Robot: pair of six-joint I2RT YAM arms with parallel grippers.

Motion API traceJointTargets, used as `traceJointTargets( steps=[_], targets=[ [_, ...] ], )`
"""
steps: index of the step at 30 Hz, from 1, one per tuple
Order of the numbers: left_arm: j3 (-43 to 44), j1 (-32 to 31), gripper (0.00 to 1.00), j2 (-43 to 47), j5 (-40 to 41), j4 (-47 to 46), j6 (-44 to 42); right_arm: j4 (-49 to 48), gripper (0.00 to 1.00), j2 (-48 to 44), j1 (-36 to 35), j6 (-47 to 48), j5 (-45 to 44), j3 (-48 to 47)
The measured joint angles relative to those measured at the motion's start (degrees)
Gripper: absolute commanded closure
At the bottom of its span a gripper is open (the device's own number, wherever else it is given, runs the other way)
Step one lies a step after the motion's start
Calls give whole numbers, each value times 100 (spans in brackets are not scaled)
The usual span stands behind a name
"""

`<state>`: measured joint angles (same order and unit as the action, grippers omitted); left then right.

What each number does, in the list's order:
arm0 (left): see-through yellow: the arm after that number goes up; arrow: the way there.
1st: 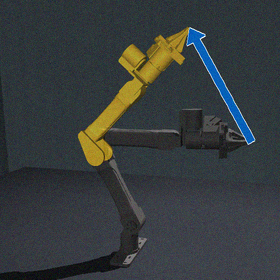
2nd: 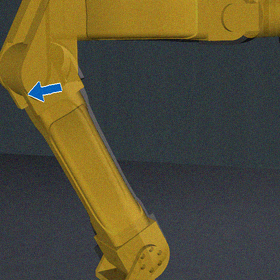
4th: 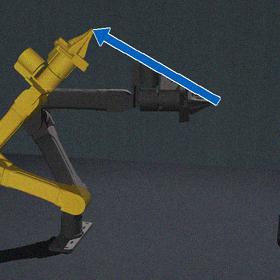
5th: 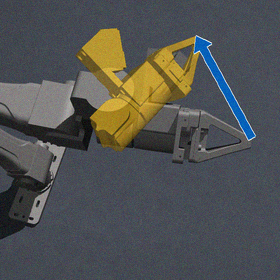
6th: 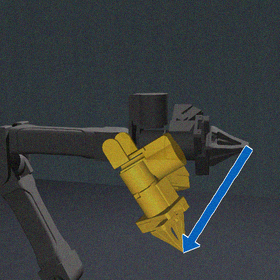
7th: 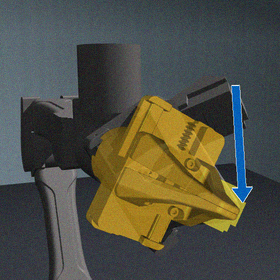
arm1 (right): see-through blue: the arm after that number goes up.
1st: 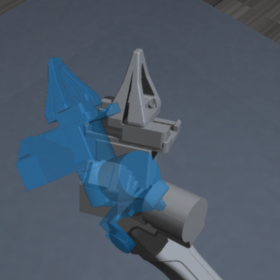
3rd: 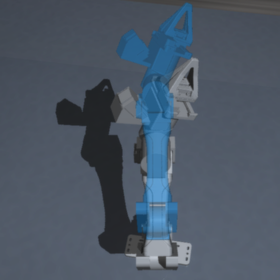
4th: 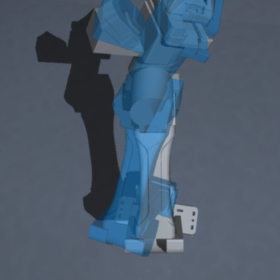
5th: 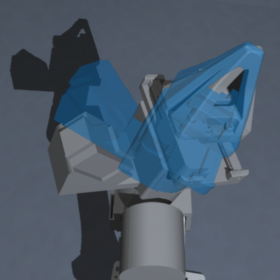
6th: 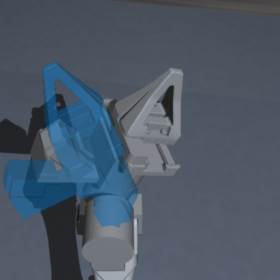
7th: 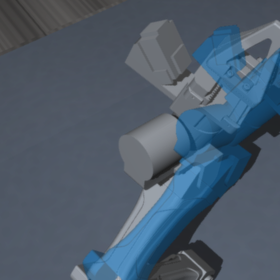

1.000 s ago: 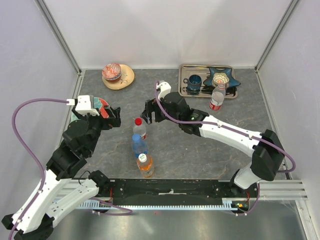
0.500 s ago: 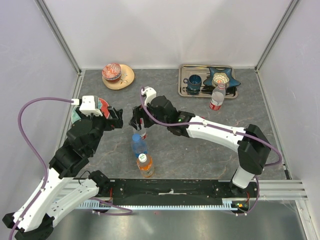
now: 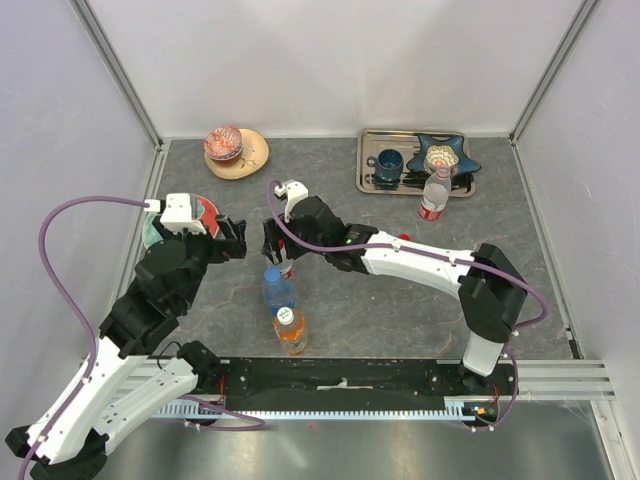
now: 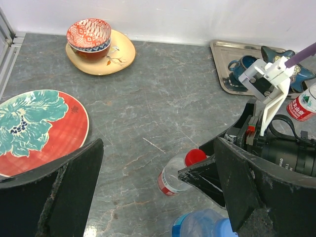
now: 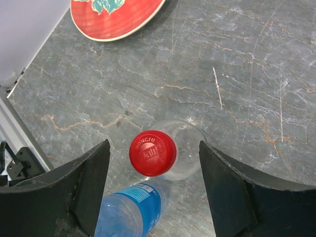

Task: Unscrew the bottle caps

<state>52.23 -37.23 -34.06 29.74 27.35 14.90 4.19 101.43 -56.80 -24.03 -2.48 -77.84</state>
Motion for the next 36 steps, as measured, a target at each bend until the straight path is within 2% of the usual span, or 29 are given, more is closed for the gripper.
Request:
traceJointTargets(
  steps=[9, 19, 26, 32, 36],
  targets=[
    [-13, 0, 1, 11, -4, 22, 0, 105, 34, 138, 0, -17, -155, -68],
    [-26, 0, 1, 48, -9, 24, 0, -33, 62, 166, 0, 33, -260, -79],
    [-48, 0, 1, 44, -9, 28, 0, 11, 68, 63, -4, 105, -476, -28],
    [-35, 0, 2, -28, 39, -105, -37, 518, 74, -802, 61, 446, -1187, -20],
    [372, 17, 2, -588, 157, -295, -175, 992, 93, -1541, 409, 520, -1543, -431]
  ],
)
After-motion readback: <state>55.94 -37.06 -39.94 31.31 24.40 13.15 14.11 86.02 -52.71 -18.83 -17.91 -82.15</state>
